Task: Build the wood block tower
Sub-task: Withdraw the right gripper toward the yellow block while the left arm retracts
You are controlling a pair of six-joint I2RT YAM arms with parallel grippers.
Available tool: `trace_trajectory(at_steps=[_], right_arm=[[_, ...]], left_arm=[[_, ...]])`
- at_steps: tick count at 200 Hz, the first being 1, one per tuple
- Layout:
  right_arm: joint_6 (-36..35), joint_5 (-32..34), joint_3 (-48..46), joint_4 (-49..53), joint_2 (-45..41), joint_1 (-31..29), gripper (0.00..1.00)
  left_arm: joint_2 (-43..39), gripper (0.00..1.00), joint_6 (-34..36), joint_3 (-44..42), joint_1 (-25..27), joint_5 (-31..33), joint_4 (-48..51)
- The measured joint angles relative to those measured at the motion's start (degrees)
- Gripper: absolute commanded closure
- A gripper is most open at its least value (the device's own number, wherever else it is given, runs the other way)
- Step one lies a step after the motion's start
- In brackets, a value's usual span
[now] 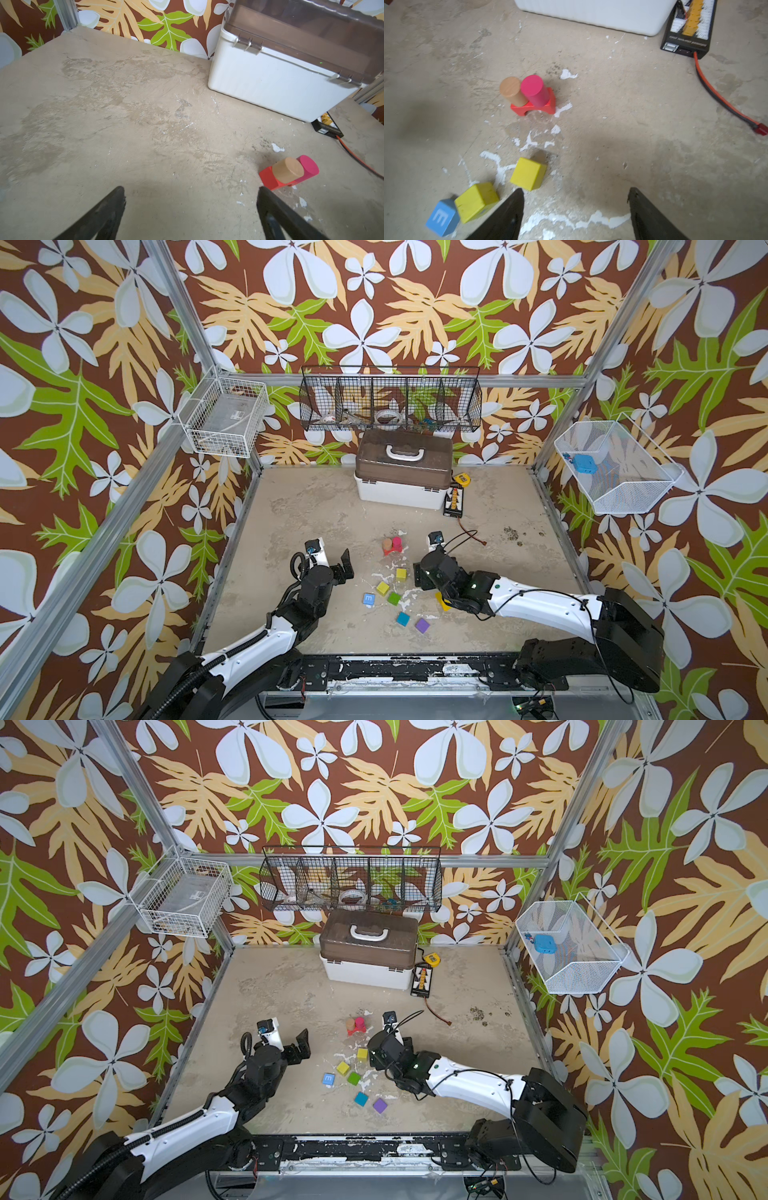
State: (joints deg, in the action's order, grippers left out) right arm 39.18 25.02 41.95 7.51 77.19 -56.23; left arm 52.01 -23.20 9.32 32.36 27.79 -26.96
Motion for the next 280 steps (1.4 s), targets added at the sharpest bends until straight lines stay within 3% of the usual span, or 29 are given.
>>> trace_trajectory(at_steps=[38,74,101,179,280], right_arm=[[5.9,2.8,0.2,2.6,1.2,-6.1,0.19],[8.9,4.9,3.8,4.3,6.7,-7.0,0.19],[10.3,6.2,6.6,4.7,10.7,-7.1,0.19],[12.9,6.4,12.6,5.2,19.0,-7.0,0.16],[12.8,4.8,17.3,4.6,27.5,-4.2,0.33]], left_arm=[[-6.0,0.0,2.3,-4.1,0.0,-0.9,-4.0],[-9.7,0.0,2.2,-3.5,0.0,2.2,-2.9],[-9.2,0.0,1.9,-6.5,0.0,6.2,-6.0],[-6.8,0.0,3.4,-5.8,0.0,4.9,-7.6],[-5.5,0.0,3.6,-5.4,0.0,3.8,-7.7]])
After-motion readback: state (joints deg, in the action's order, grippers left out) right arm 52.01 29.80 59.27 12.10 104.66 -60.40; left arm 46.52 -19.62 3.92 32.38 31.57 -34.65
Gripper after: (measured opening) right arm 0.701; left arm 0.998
